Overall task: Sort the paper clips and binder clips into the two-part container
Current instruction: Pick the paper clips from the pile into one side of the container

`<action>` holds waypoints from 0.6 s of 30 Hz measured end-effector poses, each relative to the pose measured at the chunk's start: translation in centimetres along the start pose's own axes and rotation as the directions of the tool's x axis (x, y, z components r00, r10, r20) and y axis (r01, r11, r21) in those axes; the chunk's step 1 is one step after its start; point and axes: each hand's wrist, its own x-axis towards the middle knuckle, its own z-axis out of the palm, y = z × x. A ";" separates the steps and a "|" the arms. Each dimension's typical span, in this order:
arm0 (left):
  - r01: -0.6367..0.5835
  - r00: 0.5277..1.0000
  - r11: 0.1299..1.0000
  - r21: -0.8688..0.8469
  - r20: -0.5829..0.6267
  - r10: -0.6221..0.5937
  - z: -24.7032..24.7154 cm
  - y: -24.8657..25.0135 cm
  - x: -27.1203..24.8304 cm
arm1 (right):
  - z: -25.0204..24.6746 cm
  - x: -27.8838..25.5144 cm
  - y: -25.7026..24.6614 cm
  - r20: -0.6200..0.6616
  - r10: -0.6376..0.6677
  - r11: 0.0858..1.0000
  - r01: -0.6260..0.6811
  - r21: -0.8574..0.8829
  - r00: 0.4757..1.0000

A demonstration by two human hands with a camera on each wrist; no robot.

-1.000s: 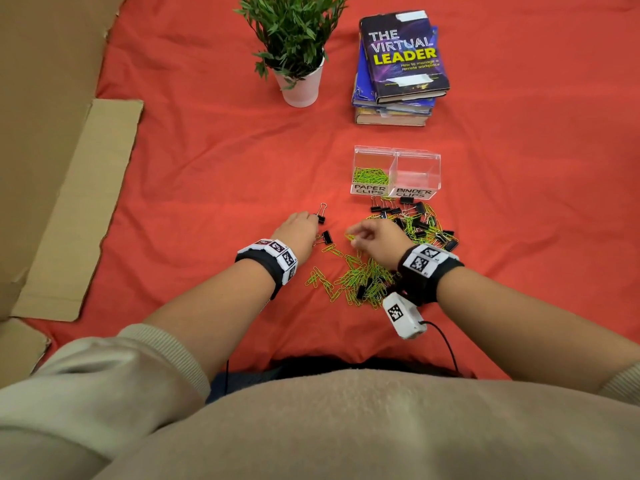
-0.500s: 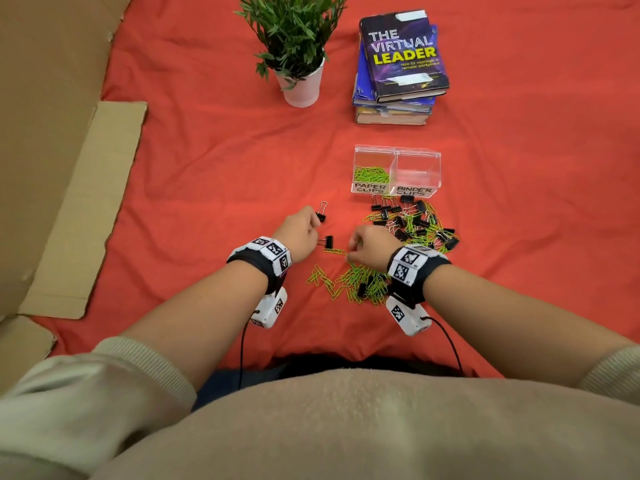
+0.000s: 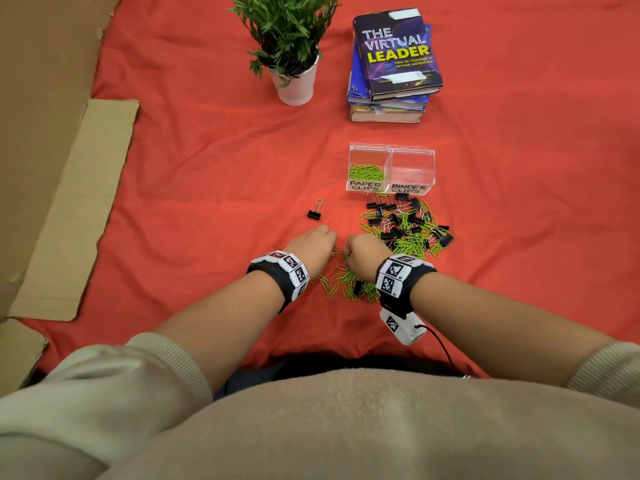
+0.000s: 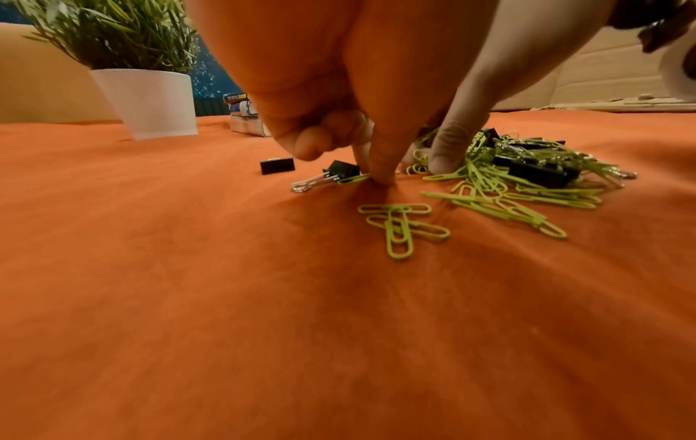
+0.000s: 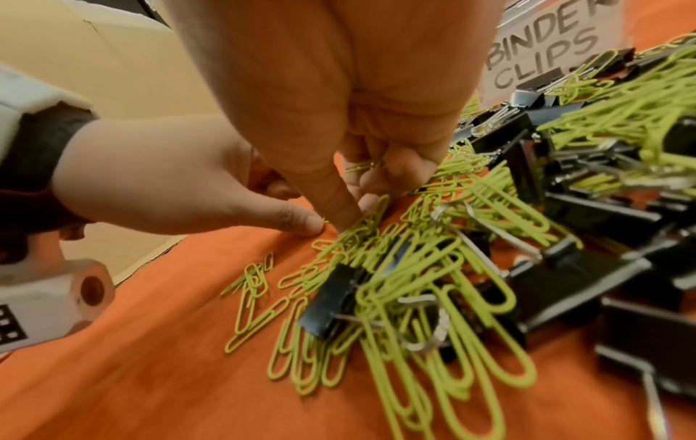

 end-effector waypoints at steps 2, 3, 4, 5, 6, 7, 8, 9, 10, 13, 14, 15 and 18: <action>0.007 1.000 1.000 -0.006 0.000 -0.007 0.0 0.1 0.0 | 0.1 -0.1 0.0 0.014 -0.011 1.000 0.011 0.004 1.000; 0.018 1.000 1.000 -0.017 0.007 -0.018 0.0 0.2 0.0 | 0.0 -0.2 0.0 0.019 -0.009 0.999 0.008 0.032 1.000; 0.031 0.999 0.999 -0.028 0.019 -0.031 0.0 0.2 0.0 | -0.2 -0.3 0.2 0.023 0.005 0.995 -0.007 0.097 1.000; 0.042 0.999 0.999 -0.034 0.033 -0.041 0.0 0.2 0.0 | -0.7 -0.5 0.4 0.029 0.019 0.982 -0.024 0.185 0.999; 0.052 0.998 0.998 -0.035 0.048 -0.050 -0.1 0.2 0.0 | -1.1 -0.6 0.8 0.037 0.024 0.960 -0.033 0.278 0.999; 0.057 0.997 0.998 -0.031 0.062 -0.055 -0.1 0.2 0.0 | -1.7 -0.7 1.2 0.050 0.017 0.933 -0.034 0.359 0.999; 0.058 0.996 0.998 -0.026 0.071 -0.056 -0.1 0.3 0.1 | -2.3 -0.8 1.6 0.067 0.009 0.902 -0.037 0.430 0.998; 0.056 0.995 0.998 -0.021 0.078 -0.055 -0.1 0.4 0.1 | -2.8 -0.8 2.0 0.087 0.012 0.851 -0.056 0.522 0.996; 0.055 0.995 0.998 -0.017 0.083 -0.053 -0.1 0.5 0.1 | -3.3 -0.9 2.3 0.111 0.024 0.761 -0.090 0.642 0.994; 0.044 0.996 0.999 0.021 0.082 -0.046 -0.1 1.0 0.0 | -4.3 -0.9 2.9 0.196 0.037 0.337 -0.197 0.921 0.980; 0.043 0.997 0.999 0.024 0.070 -0.044 -0.2 1.2 -0.1 | -4.5 -1.0 3.1 0.211 0.024 0.246 -0.210 0.946 0.977; 0.046 0.997 0.999 0.010 0.058 -0.047 -0.3 1.2 -0.1 | -4.6 -1.0 3.2 0.223 0.004 0.190 -0.220 0.957 0.975; 0.073 0.997 0.989 -0.127 0.037 -0.068 -1.2 1.0 -0.2 | -4.4 -0.9 3.6 0.230 -0.017 0.115 -0.226 0.967 0.973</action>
